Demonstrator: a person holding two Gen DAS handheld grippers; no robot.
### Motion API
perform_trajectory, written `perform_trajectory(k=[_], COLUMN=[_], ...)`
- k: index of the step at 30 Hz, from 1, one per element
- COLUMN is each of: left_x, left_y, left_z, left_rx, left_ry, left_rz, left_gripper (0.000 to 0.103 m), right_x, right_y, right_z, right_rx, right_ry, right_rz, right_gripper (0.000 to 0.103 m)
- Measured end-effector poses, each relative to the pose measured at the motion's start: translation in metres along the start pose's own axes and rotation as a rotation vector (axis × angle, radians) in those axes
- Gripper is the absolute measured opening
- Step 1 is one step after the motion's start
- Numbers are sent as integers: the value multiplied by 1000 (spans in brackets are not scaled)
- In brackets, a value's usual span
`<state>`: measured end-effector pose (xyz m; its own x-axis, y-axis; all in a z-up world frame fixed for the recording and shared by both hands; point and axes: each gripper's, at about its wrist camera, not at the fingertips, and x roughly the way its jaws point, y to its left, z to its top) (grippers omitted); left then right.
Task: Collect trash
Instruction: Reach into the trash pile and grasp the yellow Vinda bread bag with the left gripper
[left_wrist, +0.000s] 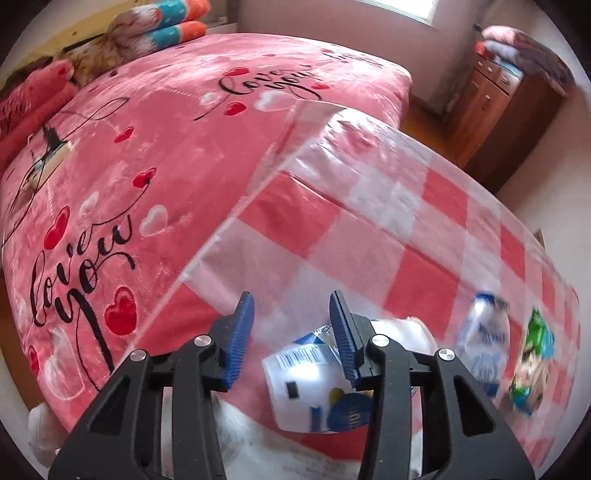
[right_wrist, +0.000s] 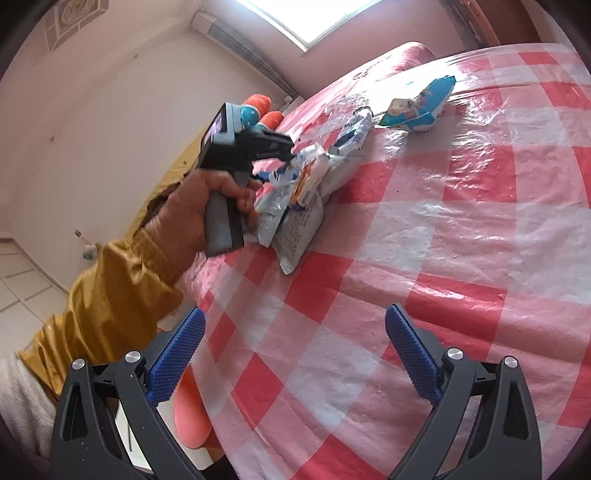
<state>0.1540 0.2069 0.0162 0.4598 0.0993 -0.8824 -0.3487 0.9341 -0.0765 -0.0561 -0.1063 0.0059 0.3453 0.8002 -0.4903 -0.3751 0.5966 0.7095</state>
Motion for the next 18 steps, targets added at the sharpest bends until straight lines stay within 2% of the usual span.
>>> perform_trajectory(k=[7,13,18], left_x=[-23,-49,-68], left_y=[-31,-61,-81], left_z=[-46,-100,-139], left_rx=[118,199,267], left_ry=[18,36,49], left_rz=[-78,-163,-213], left_gripper=[43,43,43], right_x=[-24,-49,-53], right_y=[-15,-30,-33], right_z=[7,12,12], right_rx=[50,101,105], right_ry=[-105,-207,-213], right_rz=[-63,-96,-104], right_gripper=[97,97,97])
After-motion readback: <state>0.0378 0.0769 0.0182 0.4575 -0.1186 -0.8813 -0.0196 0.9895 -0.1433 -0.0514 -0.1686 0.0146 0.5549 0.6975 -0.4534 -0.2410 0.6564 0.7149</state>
